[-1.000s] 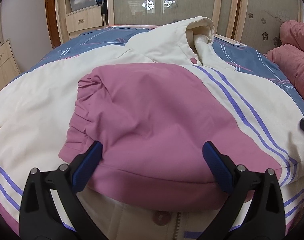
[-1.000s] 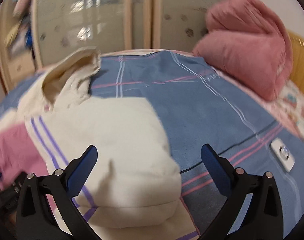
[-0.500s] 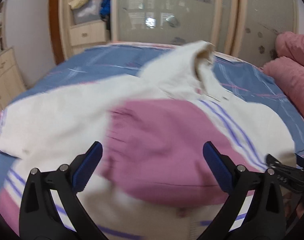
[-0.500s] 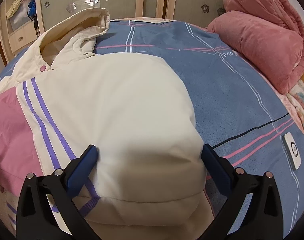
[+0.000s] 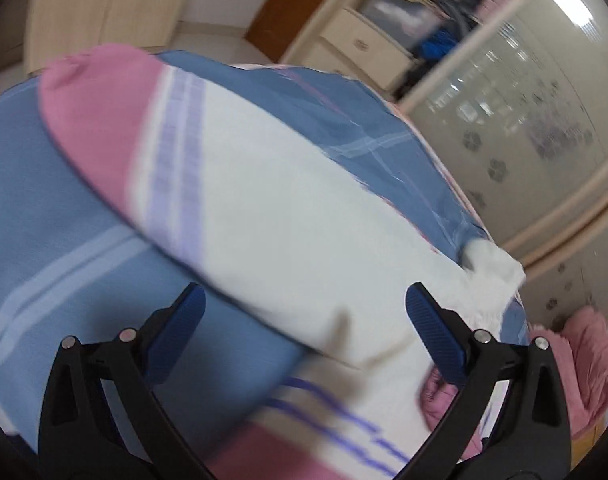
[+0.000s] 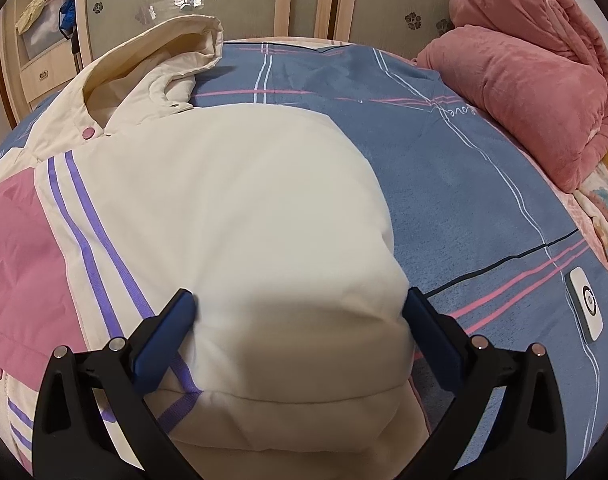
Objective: Fold large clothes
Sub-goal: 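Move the left gripper to the other pink sleeve cuff and grasp it, then lay the pink sleeve across the jacket body with the left gripper and release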
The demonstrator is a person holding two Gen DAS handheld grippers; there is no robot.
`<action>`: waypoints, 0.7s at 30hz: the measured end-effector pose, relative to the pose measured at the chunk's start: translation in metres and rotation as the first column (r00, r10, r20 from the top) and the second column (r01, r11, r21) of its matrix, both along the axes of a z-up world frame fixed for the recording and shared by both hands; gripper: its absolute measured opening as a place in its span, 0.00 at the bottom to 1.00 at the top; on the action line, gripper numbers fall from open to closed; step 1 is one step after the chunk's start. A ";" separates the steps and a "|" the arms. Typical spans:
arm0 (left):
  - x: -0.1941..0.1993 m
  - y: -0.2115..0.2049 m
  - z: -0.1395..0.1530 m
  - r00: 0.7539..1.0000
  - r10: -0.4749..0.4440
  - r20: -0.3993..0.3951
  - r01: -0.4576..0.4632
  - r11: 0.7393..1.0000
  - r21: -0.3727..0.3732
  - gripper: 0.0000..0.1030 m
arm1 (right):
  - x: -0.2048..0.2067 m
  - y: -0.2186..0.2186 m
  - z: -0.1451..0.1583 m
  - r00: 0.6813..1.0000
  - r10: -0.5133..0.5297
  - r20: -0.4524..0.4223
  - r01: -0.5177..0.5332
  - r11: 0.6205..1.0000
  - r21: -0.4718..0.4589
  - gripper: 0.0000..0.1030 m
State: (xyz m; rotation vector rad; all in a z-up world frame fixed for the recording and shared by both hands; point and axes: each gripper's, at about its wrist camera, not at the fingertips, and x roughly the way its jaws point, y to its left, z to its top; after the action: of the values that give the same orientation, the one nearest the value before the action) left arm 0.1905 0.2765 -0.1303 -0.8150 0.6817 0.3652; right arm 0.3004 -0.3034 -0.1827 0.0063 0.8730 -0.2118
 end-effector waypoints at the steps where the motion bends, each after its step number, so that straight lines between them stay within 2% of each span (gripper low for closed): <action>1: -0.004 0.013 -0.001 1.000 0.007 -0.007 -0.007 1.000 -0.011 0.98 | 0.000 0.000 0.000 1.000 0.000 0.002 0.000 1.000 -0.001 0.99; 4: -0.018 0.056 -0.009 0.998 0.062 -0.009 -0.062 0.997 -0.035 0.98 | 0.000 0.001 -0.001 1.000 -0.001 0.006 0.001 1.000 -0.009 0.99; 7: -0.016 0.097 -0.025 0.993 0.107 -0.050 -0.107 0.994 0.010 0.98 | -0.001 0.002 -0.001 1.000 -0.001 0.007 0.001 1.000 -0.016 0.99; 9: -0.014 0.115 -0.042 0.993 0.092 -0.073 -0.095 0.995 -0.038 0.98 | -0.001 0.002 -0.002 1.000 -0.001 0.010 0.001 1.000 -0.018 0.99; 10: -0.015 0.121 -0.047 0.994 0.097 -0.054 -0.100 0.993 -0.057 0.98 | 0.000 0.002 -0.002 1.000 0.000 0.011 0.001 1.000 -0.018 0.99; 12: -0.010 0.127 -0.044 0.993 0.120 -0.011 -0.120 0.992 -0.028 0.98 | 0.001 0.002 -0.003 1.000 0.001 0.010 -0.001 1.000 -0.017 0.99; 13: -0.004 0.130 -0.040 0.992 0.127 0.006 -0.127 0.992 -0.012 0.95 | 0.001 0.001 -0.003 1.000 0.001 0.010 -0.001 1.000 -0.017 0.99; 14: -0.001 0.132 -0.038 0.990 0.139 0.023 -0.139 0.990 -0.018 0.64 | 0.001 0.002 -0.003 1.000 0.002 0.009 -0.001 1.000 -0.019 0.99; 15: 0.004 0.134 -0.035 0.989 0.142 0.032 -0.141 0.989 -0.045 0.41 | 0.001 0.002 -0.003 1.000 0.001 0.009 -0.001 1.000 -0.020 0.99; 16: 0.010 0.135 -0.032 0.991 0.131 0.040 -0.128 0.989 -0.068 0.14 | 0.001 0.002 -0.003 1.000 0.001 0.009 -0.001 1.000 -0.021 0.99; 17: 0.014 0.132 -0.021 0.990 0.112 0.085 -0.105 0.991 -0.086 0.13 | 0.001 0.002 -0.003 1.000 0.001 0.009 -0.001 1.000 -0.021 0.99; 19: 0.021 0.110 0.010 0.987 0.054 0.150 -0.051 0.998 -0.028 0.12 | 0.001 0.002 -0.003 1.000 0.001 0.009 -0.001 1.000 -0.021 0.99; 21: 0.034 0.064 0.048 0.976 -0.062 0.210 0.055 0.998 0.042 0.12 | 0.001 0.003 -0.003 1.000 0.001 0.009 0.000 1.000 -0.024 0.99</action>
State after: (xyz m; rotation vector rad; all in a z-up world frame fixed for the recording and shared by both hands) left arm 0.2248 0.3408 -0.0819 -0.7851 0.4976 0.2325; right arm 0.3016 -0.3009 -0.1856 -0.0152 0.8616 -0.2217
